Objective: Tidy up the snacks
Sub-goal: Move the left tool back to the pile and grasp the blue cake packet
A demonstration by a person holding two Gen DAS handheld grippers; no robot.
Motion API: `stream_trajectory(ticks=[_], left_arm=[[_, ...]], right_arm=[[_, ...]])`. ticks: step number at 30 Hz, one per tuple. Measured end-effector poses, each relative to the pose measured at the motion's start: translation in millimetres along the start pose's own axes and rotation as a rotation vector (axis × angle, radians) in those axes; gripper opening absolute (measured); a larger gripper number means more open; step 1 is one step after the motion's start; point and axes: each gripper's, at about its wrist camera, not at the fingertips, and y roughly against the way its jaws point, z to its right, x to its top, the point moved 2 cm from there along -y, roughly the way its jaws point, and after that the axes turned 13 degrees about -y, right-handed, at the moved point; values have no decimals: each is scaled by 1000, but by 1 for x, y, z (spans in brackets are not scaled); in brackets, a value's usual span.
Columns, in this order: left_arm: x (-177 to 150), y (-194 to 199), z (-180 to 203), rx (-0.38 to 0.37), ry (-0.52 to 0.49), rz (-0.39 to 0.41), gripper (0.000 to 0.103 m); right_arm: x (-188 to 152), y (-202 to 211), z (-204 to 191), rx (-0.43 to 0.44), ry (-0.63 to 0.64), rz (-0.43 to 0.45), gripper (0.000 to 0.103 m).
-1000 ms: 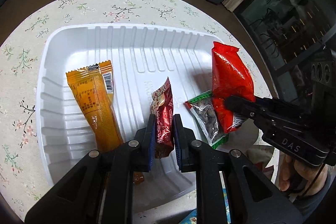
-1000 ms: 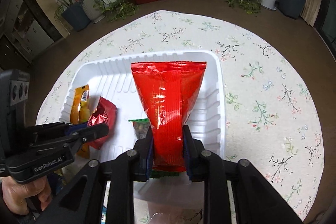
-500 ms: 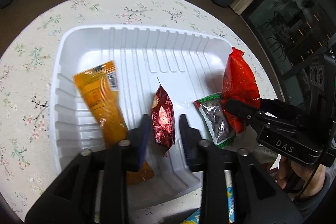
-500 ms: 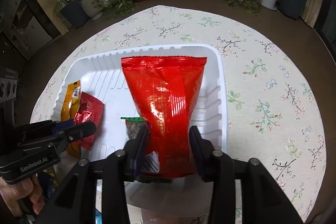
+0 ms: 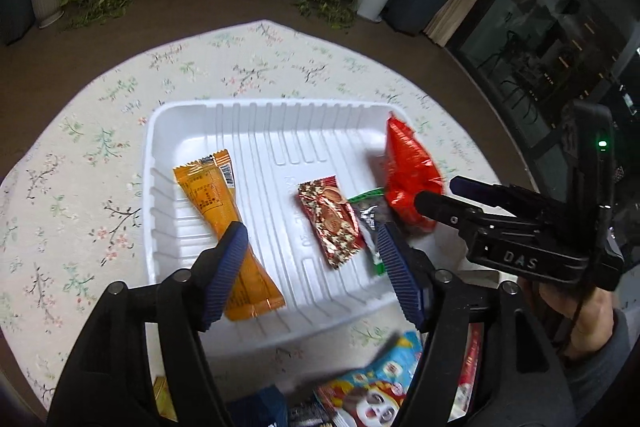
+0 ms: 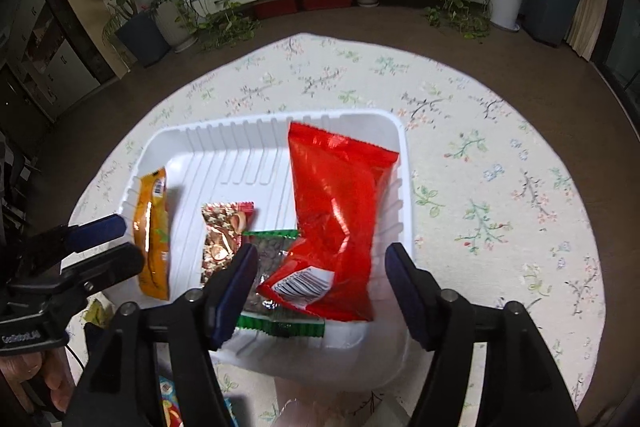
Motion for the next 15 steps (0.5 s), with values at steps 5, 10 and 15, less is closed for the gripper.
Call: stream_trajectory(ticks=[5,10,15], left_arm=[[-13,31,2,-7,-6,42,78],[-48,74,-4,-24,33,92,103],[-108,110,-11,73,13,149,103]], right_arm=[[-6,21,1,18,-5,21,70],[-27,65,0,148,-24,83,84],[-79,107,12,304,-112,111,88]])
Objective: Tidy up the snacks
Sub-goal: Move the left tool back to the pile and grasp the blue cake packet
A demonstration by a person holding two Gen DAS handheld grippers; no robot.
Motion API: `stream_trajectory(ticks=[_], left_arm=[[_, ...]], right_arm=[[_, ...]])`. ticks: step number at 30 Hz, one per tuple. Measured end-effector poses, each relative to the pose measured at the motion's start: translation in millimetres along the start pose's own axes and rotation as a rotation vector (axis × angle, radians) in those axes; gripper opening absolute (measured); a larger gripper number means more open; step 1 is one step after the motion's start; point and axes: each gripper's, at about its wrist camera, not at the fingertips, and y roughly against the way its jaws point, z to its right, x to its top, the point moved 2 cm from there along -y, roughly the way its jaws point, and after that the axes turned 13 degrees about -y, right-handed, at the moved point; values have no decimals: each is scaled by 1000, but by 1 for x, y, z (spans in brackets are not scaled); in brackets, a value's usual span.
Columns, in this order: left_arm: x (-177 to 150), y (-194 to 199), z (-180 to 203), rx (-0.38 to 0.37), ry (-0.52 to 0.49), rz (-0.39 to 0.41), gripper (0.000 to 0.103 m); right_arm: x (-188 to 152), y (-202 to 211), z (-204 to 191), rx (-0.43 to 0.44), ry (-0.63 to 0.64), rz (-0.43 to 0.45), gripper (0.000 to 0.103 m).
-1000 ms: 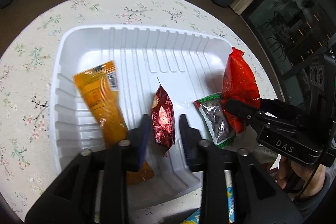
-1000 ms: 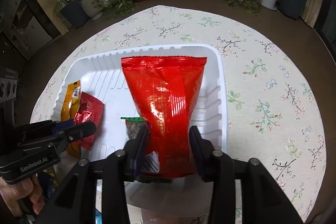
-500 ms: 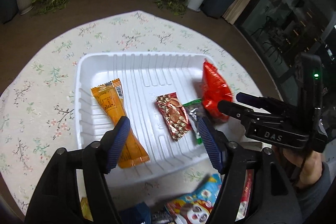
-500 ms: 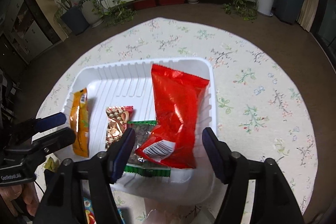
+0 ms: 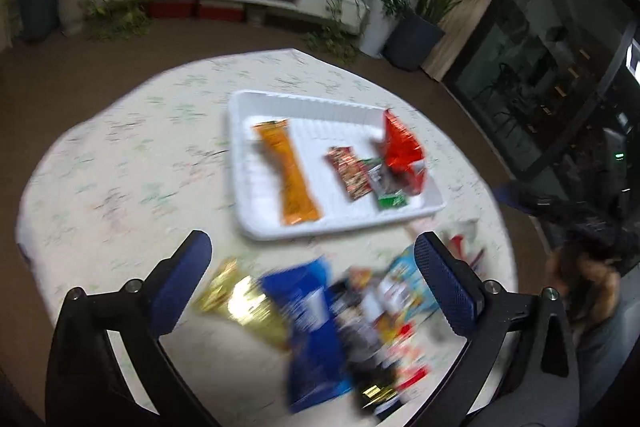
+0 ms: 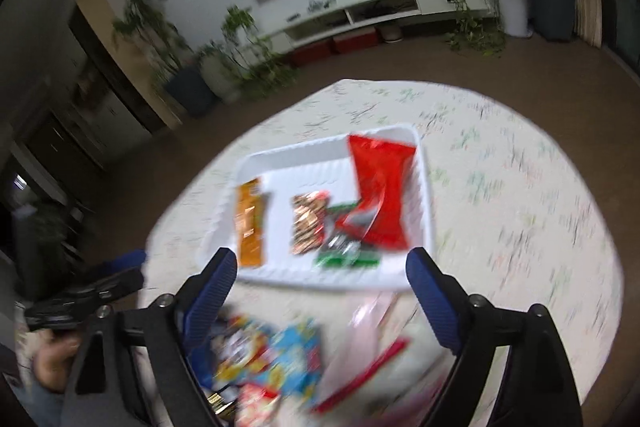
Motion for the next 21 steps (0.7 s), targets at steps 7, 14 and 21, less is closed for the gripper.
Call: stream_trajectory(ticks=[7,14,21], left_arm=[[-86,25,-5,82,138,-44,102],[-102,5,35,100,18,-86,101],[-88,-20,50,132,-46,-132,101]], right_arm=[[-83,46,7,23,-9,78,88],[-136,57,13,-45,14,90,76],[-152,61,13,-54,46,87,76]])
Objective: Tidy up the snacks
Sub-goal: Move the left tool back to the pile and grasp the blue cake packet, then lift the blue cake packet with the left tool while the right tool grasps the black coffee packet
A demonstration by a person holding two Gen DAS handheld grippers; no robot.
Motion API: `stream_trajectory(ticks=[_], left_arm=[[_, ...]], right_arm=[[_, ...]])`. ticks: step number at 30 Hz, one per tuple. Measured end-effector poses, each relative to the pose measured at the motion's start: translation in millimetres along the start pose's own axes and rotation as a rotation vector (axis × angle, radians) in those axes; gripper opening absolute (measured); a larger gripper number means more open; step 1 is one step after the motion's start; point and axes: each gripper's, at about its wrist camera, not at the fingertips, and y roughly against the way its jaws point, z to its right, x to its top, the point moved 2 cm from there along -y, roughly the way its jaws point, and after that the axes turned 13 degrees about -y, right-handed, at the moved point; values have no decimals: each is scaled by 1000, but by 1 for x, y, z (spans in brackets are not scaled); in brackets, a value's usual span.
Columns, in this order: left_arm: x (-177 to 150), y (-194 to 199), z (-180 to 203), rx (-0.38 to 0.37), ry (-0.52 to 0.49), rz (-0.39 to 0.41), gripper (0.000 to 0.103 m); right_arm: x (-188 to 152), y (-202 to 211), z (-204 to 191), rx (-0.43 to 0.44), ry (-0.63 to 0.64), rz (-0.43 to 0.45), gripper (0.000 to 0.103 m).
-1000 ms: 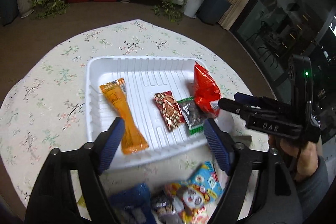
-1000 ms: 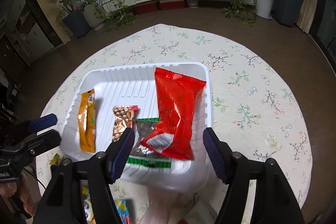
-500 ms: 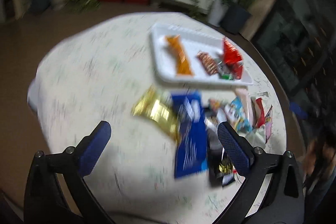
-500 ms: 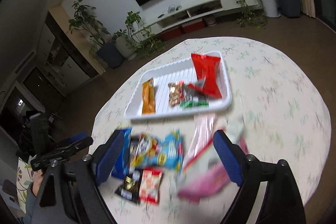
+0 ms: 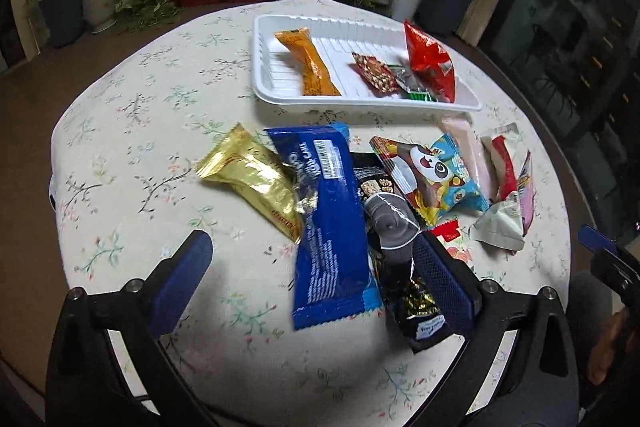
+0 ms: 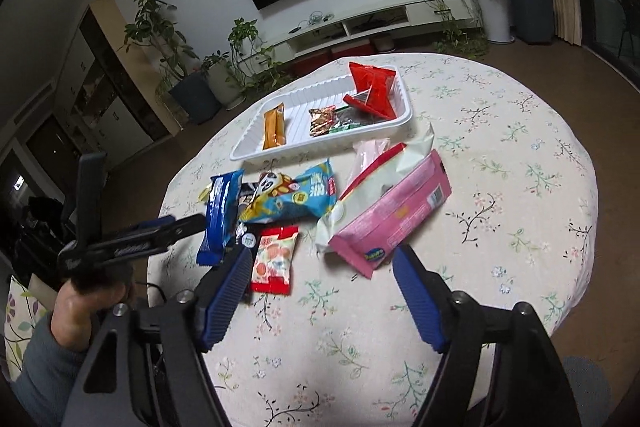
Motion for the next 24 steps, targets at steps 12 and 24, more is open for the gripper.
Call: stream_trajectory(ticks=[12,24], left_arm=[[14,-33,-3,1,-26,-66,60],[22,-52,0,-9,-67,-105,29]], right_arm=[[-7,-3,-4,2,27,-10,76],[-13,-13,-11,1,49,-43,76]])
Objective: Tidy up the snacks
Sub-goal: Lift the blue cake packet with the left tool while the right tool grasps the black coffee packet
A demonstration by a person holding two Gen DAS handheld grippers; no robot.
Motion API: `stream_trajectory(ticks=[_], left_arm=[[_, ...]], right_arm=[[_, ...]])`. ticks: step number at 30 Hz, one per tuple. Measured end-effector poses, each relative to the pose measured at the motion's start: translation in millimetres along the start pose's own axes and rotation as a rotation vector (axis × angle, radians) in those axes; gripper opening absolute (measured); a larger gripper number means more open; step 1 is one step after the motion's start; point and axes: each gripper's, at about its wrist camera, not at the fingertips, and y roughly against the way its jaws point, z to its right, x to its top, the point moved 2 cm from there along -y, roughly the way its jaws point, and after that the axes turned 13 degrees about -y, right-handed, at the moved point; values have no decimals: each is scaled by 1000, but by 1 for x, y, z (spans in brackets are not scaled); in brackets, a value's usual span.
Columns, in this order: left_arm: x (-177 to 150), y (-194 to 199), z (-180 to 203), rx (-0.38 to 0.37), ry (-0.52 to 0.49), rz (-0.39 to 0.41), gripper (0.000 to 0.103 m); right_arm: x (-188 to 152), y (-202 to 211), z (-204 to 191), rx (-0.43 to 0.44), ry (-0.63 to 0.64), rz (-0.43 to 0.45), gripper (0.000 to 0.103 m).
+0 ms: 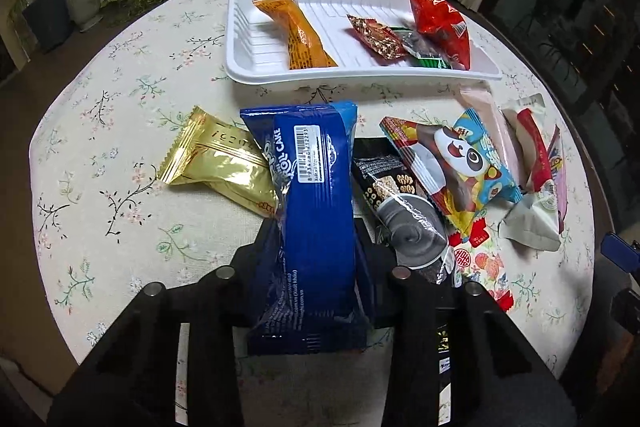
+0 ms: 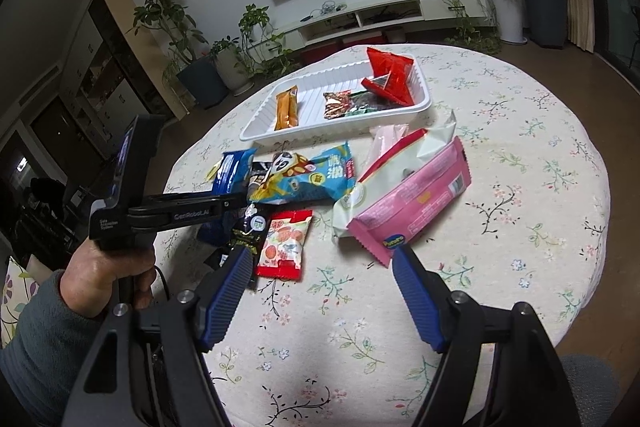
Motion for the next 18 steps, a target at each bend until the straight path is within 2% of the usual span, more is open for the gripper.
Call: stream_trajectory(ticks=[3,13,15,18], left_arm=[[-2,3,-2,-24,11,14,25],[-26,36,-13,-108,75,84,24],[-39,46,-20,-133,112,104,24],[-60,58,-27,-171,173,130,24]], right_arm=[[-2,-3,-6,7,12,-11,75],[-2,-36,-52,48,101,-93,71],[1,-50,-63,53,113,-130,67],[5,-75,-78,62,120,-189,57]])
